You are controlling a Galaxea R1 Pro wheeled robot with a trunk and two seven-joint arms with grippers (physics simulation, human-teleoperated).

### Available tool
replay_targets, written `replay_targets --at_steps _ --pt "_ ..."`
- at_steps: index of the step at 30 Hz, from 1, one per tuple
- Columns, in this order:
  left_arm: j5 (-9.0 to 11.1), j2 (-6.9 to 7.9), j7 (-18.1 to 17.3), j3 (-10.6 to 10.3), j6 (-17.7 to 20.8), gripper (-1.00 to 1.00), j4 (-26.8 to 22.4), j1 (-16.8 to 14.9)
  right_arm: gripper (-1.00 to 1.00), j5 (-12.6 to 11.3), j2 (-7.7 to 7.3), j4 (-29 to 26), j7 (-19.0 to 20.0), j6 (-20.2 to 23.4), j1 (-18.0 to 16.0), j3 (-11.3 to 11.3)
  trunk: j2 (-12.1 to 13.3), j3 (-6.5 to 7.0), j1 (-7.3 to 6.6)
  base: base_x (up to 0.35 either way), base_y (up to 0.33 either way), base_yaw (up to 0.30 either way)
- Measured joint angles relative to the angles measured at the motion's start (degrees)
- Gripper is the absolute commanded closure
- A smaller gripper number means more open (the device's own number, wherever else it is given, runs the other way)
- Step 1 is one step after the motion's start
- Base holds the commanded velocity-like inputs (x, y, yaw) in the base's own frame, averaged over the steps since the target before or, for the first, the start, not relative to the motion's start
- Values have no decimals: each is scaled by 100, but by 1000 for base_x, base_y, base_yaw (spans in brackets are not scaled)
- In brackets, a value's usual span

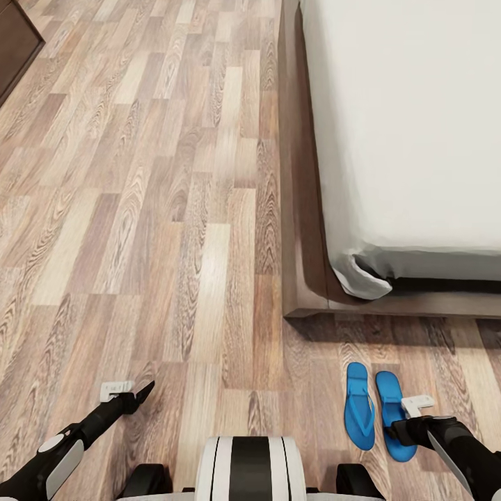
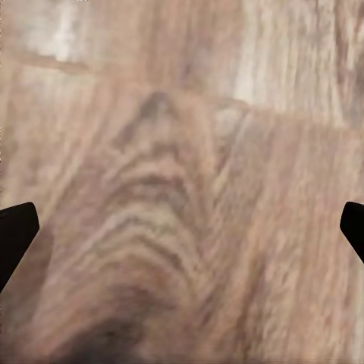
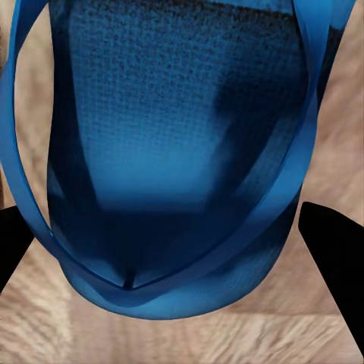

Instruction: In the bedroom, move the book from the bed onto either nightstand, and place the two sandals side by side next to the bed.

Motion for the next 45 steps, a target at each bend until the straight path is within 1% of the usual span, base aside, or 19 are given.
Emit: replay_targets --at_steps 8,9,45 --pt "0 -3 0 0 0 -100 0 0 100 2 3 0 0 -7 0 0 0 0 0 0 0 0" --pt "0 -3 0 0 0 -100 0 0 -100 2 3 0 0 -11 0 0 0 0 0 0 0 0" --pt "0 -2 0 0 0 -100 0 0 -100 3 3 0 0 -19 0 1 0 0 0 0 0 0"
